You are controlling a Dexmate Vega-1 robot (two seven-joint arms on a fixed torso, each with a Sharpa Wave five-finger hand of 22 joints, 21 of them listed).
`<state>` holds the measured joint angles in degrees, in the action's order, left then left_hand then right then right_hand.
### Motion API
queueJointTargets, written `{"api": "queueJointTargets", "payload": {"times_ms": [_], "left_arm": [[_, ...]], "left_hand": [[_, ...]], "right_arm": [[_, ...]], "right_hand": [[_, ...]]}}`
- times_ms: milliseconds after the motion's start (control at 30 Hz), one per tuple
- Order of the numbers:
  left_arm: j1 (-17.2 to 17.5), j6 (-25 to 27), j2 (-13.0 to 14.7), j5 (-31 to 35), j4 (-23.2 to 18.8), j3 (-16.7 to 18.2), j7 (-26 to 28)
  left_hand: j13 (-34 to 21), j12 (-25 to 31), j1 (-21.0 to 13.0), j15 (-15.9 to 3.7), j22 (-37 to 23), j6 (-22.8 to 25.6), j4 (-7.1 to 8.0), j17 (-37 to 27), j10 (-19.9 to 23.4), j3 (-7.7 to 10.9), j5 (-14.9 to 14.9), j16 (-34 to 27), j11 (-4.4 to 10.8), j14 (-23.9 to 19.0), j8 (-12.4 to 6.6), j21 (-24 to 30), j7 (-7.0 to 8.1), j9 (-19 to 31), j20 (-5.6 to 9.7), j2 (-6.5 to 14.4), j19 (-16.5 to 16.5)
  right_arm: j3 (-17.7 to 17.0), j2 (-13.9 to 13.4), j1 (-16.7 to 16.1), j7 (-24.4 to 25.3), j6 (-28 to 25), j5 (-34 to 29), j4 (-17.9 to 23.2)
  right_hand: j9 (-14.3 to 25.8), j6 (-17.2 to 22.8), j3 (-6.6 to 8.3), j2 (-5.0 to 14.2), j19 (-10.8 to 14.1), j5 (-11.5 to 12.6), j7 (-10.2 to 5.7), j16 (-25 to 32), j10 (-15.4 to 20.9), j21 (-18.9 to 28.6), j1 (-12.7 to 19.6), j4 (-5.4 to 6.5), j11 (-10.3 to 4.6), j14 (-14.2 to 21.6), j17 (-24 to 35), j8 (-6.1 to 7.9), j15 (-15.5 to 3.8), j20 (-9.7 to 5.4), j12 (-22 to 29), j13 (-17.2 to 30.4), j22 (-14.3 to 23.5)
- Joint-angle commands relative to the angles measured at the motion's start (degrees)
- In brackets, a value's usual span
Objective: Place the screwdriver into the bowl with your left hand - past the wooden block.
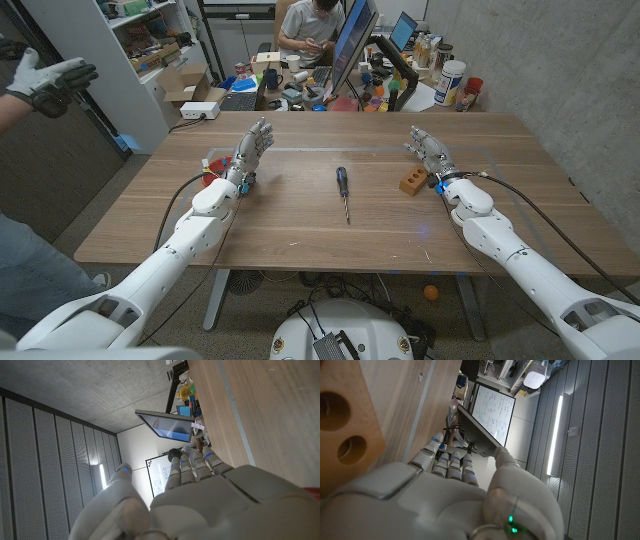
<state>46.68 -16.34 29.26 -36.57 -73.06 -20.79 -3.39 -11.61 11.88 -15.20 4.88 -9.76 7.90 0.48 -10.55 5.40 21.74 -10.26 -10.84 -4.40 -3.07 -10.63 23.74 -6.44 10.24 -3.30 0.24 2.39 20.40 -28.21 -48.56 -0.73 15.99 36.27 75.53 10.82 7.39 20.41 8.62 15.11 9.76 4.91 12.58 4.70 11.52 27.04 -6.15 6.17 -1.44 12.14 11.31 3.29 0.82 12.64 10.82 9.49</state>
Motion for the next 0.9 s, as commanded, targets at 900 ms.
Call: {"api": "queueJointTargets", "payload": {"times_ms": [900], "left_arm": [[-0.1,5.7,4.0,9.0,-4.6,0.0,-4.0]], "left_hand": [[0.1,0.3,-4.3,0.37,-0.2,0.8,-2.92,0.1,0.6,2.20,-0.3,-0.4,0.07,-0.3,-0.50,-1.8,0.18,0.1,1.75,1.7,0.5]], "right_arm": [[-8.3,1.6,-9.6,2.8,-2.5,-6.3,10.9]], "right_hand": [[0.1,0.9,0.14,0.12,0.6,0.4,-0.23,0.3,0.7,0.2,0.5,0.01,0.43,0.7,0.1,0.28,0.26,0.07,0.1,0.3,0.3]]}}
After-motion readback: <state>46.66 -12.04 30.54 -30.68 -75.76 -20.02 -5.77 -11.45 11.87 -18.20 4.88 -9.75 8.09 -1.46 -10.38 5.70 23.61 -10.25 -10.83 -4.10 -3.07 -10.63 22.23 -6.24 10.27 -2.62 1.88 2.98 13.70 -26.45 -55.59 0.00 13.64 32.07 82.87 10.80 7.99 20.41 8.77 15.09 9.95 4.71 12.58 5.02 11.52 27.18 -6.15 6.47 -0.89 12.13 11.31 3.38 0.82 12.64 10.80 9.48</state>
